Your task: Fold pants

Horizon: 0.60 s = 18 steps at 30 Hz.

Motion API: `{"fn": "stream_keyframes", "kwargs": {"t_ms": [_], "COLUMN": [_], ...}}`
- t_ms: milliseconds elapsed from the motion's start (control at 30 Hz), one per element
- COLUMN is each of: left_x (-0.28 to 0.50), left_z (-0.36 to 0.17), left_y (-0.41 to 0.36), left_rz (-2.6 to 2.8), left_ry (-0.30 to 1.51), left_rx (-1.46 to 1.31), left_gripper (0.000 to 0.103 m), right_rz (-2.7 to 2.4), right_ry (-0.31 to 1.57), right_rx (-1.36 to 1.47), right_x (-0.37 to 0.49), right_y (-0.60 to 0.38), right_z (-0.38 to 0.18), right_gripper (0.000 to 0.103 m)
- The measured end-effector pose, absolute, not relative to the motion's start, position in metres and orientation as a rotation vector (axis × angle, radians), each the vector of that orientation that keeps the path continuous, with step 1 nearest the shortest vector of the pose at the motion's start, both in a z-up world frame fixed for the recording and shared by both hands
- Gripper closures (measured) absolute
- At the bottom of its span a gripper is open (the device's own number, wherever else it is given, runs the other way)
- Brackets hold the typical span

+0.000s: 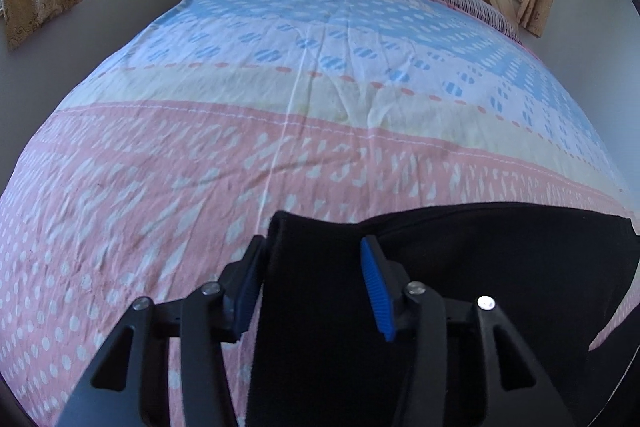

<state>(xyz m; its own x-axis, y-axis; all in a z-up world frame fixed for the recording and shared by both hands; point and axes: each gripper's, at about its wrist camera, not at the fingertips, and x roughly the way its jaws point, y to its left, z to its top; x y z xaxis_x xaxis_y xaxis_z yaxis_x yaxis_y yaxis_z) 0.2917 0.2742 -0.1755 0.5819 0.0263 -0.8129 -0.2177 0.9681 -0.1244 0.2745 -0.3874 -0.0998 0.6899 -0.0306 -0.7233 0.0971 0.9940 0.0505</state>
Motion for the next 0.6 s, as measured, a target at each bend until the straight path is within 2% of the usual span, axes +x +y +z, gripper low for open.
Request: {"fn": "stream_keyframes", "kwargs": {"t_ms": [133, 400, 600], "left_x": [0.294, 0.301, 0.305], "left_z": [-0.175, -0.176, -0.179], "left_y": [0.275, 0.271, 0.267], "left_rz": [0.131, 0.104, 0.102], "left_ry": [0.94, 0.945, 0.941], "left_rx": [-0.207, -0.174, -0.145], "left_gripper": [0.058, 0.053, 0.06], "right_rz": [-0.112, -0.172, -0.181], "right_ry": [0.823, 0.915, 0.928], "right_rx": [0.142, 0.229, 0.199], "right_x": [0.295, 0.341, 0.376], "right_y": [-0.415, -0.467, -0.485], "right_z": [-0.099, -0.113, -0.117], "right_gripper": [0.046, 0.046, 0.046]}}
